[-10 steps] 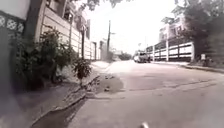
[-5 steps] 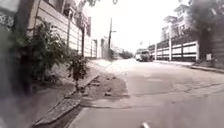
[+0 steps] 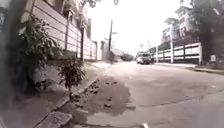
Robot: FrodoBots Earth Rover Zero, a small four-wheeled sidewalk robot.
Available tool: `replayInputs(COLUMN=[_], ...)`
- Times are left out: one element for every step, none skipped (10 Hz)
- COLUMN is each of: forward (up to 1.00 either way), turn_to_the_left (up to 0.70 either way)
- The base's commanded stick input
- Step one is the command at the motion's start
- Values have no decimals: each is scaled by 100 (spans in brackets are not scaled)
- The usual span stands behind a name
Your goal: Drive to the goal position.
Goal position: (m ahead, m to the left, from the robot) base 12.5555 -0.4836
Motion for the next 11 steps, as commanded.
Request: replayInputs(forward=[70, 70, 70, 70, 70, 70, 70, 70, 70, 70, 70], turn_to_the_left=[0, 0, 0, 0, 0, 0, 0, 0, 0, 0, 0])
